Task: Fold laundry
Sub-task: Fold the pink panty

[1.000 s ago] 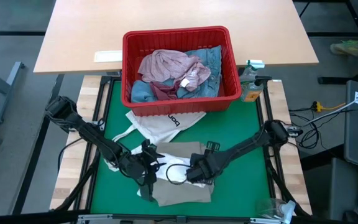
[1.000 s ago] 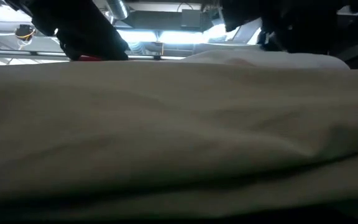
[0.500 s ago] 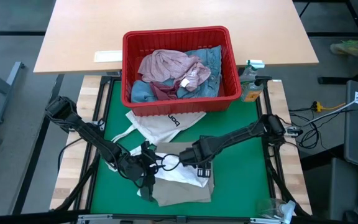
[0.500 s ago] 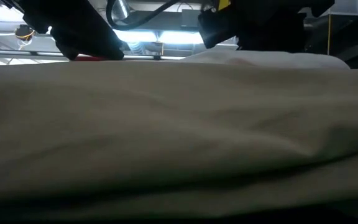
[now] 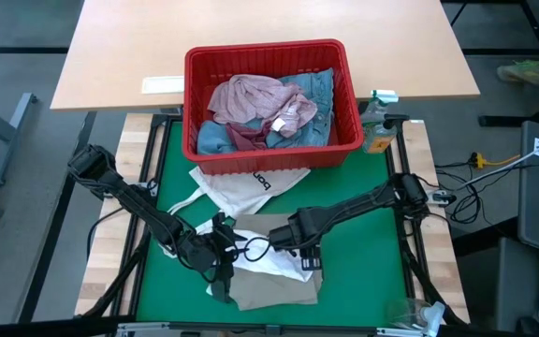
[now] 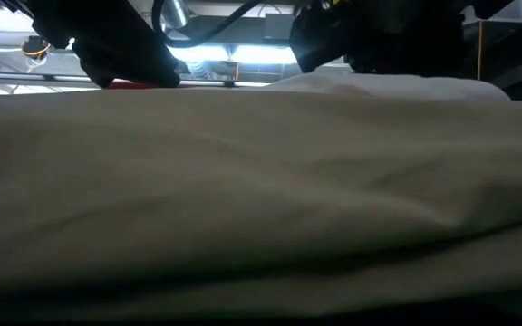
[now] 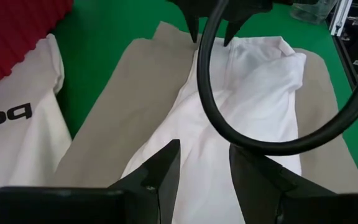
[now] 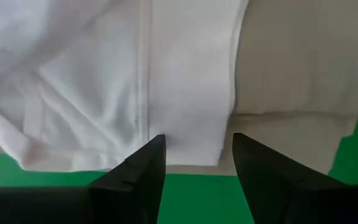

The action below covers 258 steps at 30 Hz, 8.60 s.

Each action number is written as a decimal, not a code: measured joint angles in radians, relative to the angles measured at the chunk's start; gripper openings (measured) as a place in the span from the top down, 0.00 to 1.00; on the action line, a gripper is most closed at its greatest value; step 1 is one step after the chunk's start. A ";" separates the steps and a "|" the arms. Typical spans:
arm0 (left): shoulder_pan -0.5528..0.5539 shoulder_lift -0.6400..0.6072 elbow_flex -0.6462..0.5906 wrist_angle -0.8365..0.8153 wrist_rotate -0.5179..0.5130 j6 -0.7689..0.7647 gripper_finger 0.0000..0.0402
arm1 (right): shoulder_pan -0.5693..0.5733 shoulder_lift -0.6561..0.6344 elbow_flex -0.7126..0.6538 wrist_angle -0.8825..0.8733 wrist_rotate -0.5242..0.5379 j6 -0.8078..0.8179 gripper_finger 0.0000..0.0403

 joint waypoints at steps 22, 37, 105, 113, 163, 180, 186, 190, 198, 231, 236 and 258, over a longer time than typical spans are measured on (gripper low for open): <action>-0.009 0.000 0.000 0.000 0.000 0.001 0.67 | 0.001 0.038 0.000 -0.017 -0.145 -0.009 0.66; -0.016 0.000 0.000 0.001 -0.001 0.034 0.67 | 0.001 0.039 0.010 -0.019 -0.242 0.010 0.94; -0.101 -0.001 0.000 0.098 -0.009 0.034 0.67 | -0.090 0.049 0.228 0.460 0.109 0.208 0.64; -0.050 0.004 0.000 0.099 -0.008 0.035 0.67 | -0.090 0.049 0.228 0.450 -0.059 0.208 0.61; -0.034 -0.311 0.000 -0.545 0.105 -0.226 0.67 | 0.140 0.121 0.291 0.347 0.255 0.177 0.65; 0.020 -0.266 -0.139 -0.534 0.210 -0.680 0.67 | 0.140 0.121 0.291 0.347 0.255 0.155 0.65; 0.019 -0.266 -0.207 -0.435 0.199 -0.760 0.67 | 0.140 0.121 0.291 0.347 0.255 0.154 0.65; 0.019 -0.266 -0.264 -0.339 0.199 -0.788 0.67 | 0.140 0.121 0.291 0.347 0.255 0.154 0.65; 0.019 -0.266 -0.345 -0.185 0.203 -0.827 0.67 | 0.140 0.121 0.290 0.348 0.255 0.154 0.65; 0.018 -0.332 -0.350 -0.097 0.280 -0.776 0.98 | 0.140 0.121 0.290 0.347 0.255 0.155 0.65; 0.018 -0.420 -0.350 -0.090 0.278 -0.776 0.99 | 0.140 0.121 0.290 0.347 0.254 0.155 0.65; 0.019 -0.465 -0.349 0.048 0.251 -0.780 0.99 | 0.140 0.101 0.290 0.327 0.254 0.153 0.65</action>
